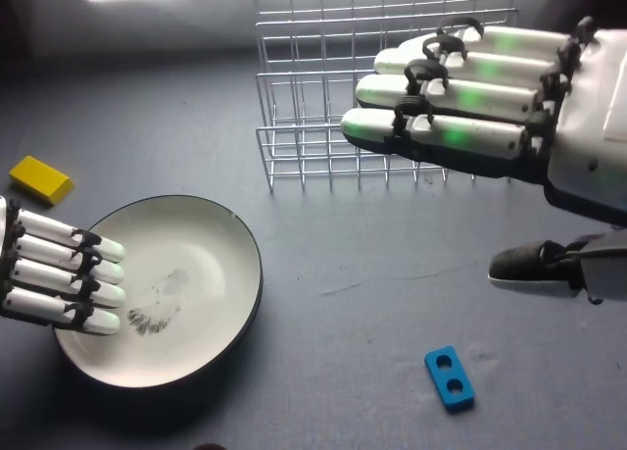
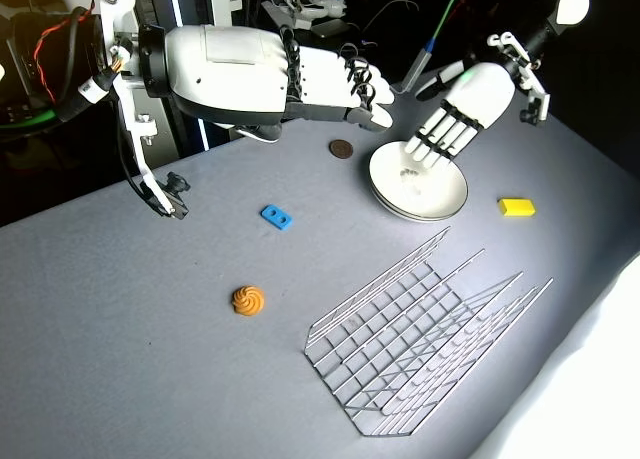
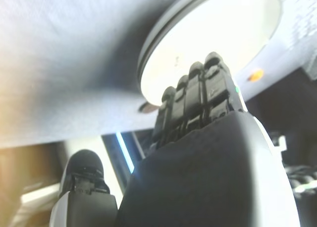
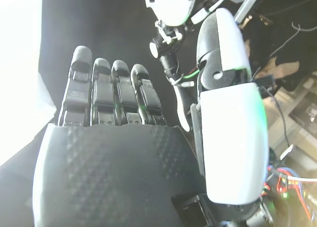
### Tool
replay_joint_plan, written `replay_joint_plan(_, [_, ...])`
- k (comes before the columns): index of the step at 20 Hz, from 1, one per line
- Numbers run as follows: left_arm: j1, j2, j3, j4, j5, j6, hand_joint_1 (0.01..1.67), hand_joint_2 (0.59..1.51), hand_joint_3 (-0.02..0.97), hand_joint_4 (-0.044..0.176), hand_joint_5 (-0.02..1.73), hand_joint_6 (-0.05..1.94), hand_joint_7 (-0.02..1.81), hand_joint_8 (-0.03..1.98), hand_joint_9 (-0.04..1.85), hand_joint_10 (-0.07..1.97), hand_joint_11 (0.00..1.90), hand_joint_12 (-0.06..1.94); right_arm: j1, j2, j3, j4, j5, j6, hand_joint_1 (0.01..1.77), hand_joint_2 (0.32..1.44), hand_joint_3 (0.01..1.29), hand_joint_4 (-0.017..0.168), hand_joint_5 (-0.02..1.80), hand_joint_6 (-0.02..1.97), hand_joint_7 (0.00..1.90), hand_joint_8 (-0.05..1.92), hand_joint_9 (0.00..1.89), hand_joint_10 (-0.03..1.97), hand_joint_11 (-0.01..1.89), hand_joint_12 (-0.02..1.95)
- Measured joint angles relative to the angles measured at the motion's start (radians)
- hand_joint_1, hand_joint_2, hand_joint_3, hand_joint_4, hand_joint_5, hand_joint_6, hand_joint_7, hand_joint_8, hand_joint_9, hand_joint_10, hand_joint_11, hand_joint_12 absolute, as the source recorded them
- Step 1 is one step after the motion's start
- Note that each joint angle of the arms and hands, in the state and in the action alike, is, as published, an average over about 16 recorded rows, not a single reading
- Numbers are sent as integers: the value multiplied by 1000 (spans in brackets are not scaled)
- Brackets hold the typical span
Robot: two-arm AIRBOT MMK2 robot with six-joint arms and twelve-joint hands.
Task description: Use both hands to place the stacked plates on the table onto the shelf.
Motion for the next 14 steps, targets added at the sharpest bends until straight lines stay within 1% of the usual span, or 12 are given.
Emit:
replay_joint_plan(8, [27, -30, 49, -13, 35, 1, 16, 1117, 17, 4, 20, -16, 17, -15, 22, 7, 14, -15, -34, -5, 0, 1, 26, -42, 1017, 1064, 18, 4, 31, 15, 18, 11, 18, 7, 14, 197])
replay_joint_plan(14, [42, -45, 70, -24, 48, 1, 16, 1118, 17, 4, 11, -10, 14, -14, 19, 7, 14, -18, -44, -15, 0, 1, 28, -81, 1013, 1064, 19, 4, 44, 15, 18, 12, 19, 7, 14, 216])
